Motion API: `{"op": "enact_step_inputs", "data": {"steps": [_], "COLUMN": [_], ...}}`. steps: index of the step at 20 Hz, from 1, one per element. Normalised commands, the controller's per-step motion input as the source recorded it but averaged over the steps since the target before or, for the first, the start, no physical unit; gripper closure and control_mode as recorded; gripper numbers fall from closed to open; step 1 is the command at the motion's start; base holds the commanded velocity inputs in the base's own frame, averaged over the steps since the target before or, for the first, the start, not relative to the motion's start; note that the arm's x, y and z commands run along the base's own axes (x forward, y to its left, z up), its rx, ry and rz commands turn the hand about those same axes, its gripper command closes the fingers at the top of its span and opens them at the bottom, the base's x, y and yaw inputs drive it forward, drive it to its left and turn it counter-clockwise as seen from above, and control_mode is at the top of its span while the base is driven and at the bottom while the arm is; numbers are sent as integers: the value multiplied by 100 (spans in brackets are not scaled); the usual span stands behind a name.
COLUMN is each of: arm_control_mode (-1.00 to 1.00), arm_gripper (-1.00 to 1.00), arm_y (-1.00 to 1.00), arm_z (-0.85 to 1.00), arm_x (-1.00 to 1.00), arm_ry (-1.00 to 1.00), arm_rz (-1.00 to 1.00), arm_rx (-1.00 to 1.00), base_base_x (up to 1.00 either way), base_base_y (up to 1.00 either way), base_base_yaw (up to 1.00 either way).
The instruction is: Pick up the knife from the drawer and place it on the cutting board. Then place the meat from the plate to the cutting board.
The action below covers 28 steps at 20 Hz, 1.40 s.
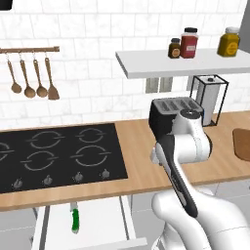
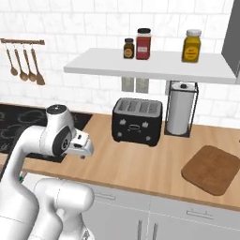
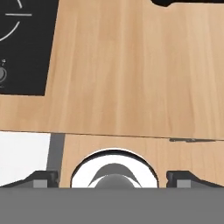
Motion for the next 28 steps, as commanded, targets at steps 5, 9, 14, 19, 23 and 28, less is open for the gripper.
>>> {"op": "enact_step_inputs", "data": {"steps": [5, 9, 14, 19, 23, 28], "arm_control_mode": [100, 100, 100, 100, 100, 100], "arm_gripper": [-100, -100, -100, -100, -100, -100], "arm_y": [0, 0, 0, 0, 0, 0], "arm_z": [0, 0, 0, 0, 0, 0], "arm_x": [0, 0, 0, 0, 0, 0], "arm_ry": [0, 0, 0, 0, 0, 0], "arm_rz": [0, 0, 0, 0, 0, 0], "arm_rx": [0, 0, 0, 0, 0, 0], "base_base_x": [-5, -21, -28, 0, 0, 0], "base_base_y": [-31, -63, -55, 21, 25, 25], "base_base_yaw": [43, 44, 31, 16, 16, 22]}}
